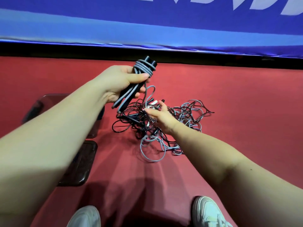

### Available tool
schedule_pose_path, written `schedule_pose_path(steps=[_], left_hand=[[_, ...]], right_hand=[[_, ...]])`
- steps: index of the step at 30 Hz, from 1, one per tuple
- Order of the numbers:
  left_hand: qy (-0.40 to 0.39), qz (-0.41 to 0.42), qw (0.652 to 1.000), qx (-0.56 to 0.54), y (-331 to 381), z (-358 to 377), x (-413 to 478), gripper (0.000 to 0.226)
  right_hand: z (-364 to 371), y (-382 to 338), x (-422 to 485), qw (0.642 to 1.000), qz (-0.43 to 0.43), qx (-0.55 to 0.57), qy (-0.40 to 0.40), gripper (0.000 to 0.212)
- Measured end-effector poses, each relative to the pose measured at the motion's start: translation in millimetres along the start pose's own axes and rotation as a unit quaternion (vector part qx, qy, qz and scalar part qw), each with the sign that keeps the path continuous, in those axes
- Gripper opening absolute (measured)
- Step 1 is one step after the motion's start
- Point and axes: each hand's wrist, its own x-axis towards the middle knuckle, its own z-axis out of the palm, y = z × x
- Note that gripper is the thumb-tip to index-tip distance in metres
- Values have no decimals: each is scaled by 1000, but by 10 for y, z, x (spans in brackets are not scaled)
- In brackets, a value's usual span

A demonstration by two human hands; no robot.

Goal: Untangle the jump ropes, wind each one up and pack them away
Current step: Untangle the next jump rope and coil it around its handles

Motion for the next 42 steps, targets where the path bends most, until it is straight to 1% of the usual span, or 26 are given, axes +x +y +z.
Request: schedule_pose_path(steps=[1,3,4,5,7,9,10,12,15,18,19,21,22,24,25,26,28,29,31,32,34,36,38,39,40,42], left_hand=[[-8,5,1000,-4,1,20,18,7],[-10,12,1000,-6,5,54,39,8],[-7,14,1000,-10,10,57,47,9],[1,18,1000,-15,12,44,58,9],[44,30,998,-21,18,-59,78,8],[114,40,993,-17,-3,-254,75,9],[145,40,988,-17,-40,-343,60,11],[171,22,985,-18,-145,-433,33,12],[157,2,988,-2,-259,-354,37,11],[153,11,986,-66,-140,-260,107,13],[147,9,986,-77,-110,-246,123,15],[133,-4,989,-59,-123,-221,132,13],[126,-11,991,-44,-146,-201,136,12],[114,-18,993,-24,-186,-163,144,11],[109,-18,994,-16,-193,-141,142,10],[104,-15,994,-10,-181,-113,135,9],[91,-10,996,-9,-140,-42,133,8],[83,-8,996,-10,-117,-6,132,9],[68,-7,998,-8,-68,34,126,10],[62,-9,998,-4,-41,47,118,10],[62,-5,998,6,-1,55,98,10],[96,21,995,21,24,-1,84,9],[151,49,987,21,54,-157,76,10],[166,52,985,4,72,-257,67,10],[167,49,985,-15,83,-350,55,10],[139,27,990,-27,73,-454,28,11]], right_hand=[[67,16,-4,999,11,4,-41,69],[231,71,-26,992,19,1,-128,36],[301,105,-33,987,13,-36,-157,19],[336,136,-41,980,-9,-111,-164,8],[280,156,-41,934,-95,-320,-123,22],[45,134,-58,880,-158,-443,-74,22],[-150,163,-14,857,-154,-487,-62,18],[-553,220,15,809,-115,-573,-54,15],[-913,370,-13,750,-43,-658,-59,25],[-1012,533,-127,754,36,-651,-80,12],[-1031,578,-136,743,58,-662,-79,16],[-1043,627,-174,706,128,-692,-75,52],[-1035,612,-173,718,170,-670,-80,73],[-894,418,-200,828,217,-502,-129,98],[-799,267,-209,875,196,-419,-144,105],[-699,103,-191,910,148,-357,-148,108],[-471,-216,-167,951,36,-269,-148,106],[-339,-330,-165,955,-6,-243,-169,101],[-64,-441,-172,944,-49,-229,-231,84],[65,-453,-193,939,-69,-227,-248,67],[260,-360,-165,954,-101,-180,-219,20],[288,-253,-166,977,-106,-108,-149,26],[120,-147,-160,971,-116,-186,-94,30],[6,-119,-155,956,-133,-250,-74,28],[-110,-105,-121,942,-152,-295,-54,24],[-192,-183,-112,939,-153,-303,-49,7]])
